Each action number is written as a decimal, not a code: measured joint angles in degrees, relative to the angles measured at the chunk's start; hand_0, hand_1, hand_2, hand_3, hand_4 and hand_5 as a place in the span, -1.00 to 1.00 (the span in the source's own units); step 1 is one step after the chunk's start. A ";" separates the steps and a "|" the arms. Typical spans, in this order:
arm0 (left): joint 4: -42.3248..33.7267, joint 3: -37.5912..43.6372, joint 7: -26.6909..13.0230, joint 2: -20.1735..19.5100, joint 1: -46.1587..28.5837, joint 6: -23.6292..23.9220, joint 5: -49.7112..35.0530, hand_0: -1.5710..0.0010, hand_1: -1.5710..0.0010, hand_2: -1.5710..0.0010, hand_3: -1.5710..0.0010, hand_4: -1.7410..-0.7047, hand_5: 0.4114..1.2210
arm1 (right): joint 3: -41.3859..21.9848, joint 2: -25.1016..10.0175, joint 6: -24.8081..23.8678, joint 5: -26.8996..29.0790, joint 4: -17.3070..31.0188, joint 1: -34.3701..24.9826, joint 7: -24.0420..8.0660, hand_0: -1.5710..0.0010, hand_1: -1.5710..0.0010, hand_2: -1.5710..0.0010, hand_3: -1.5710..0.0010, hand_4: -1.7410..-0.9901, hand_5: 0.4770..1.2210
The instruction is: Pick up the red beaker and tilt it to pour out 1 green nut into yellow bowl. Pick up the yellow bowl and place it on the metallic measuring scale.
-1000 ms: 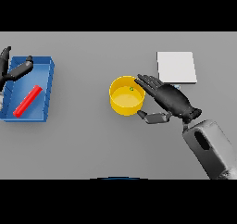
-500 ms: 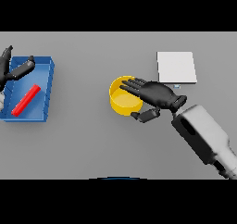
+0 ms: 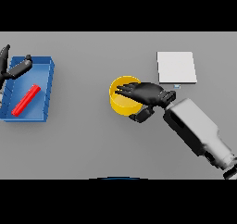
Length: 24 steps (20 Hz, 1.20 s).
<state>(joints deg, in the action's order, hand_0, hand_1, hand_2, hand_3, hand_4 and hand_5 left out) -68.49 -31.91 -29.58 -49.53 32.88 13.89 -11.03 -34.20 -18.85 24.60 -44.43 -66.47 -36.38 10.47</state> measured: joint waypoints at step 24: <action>-2.07 0.49 -0.15 -1.23 -0.55 0.12 -0.67 1.00 1.00 1.00 1.00 0.81 -0.23 | -3.62 -1.26 7.43 0.21 -0.49 -2.24 -1.12 -0.93 -0.92 -0.85 -0.52 -0.95 0.96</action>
<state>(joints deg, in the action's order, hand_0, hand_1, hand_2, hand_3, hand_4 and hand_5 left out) -70.56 -31.41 -29.74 -50.76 32.33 14.01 -11.69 -37.82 -20.11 32.03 -44.22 -66.96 -38.62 9.36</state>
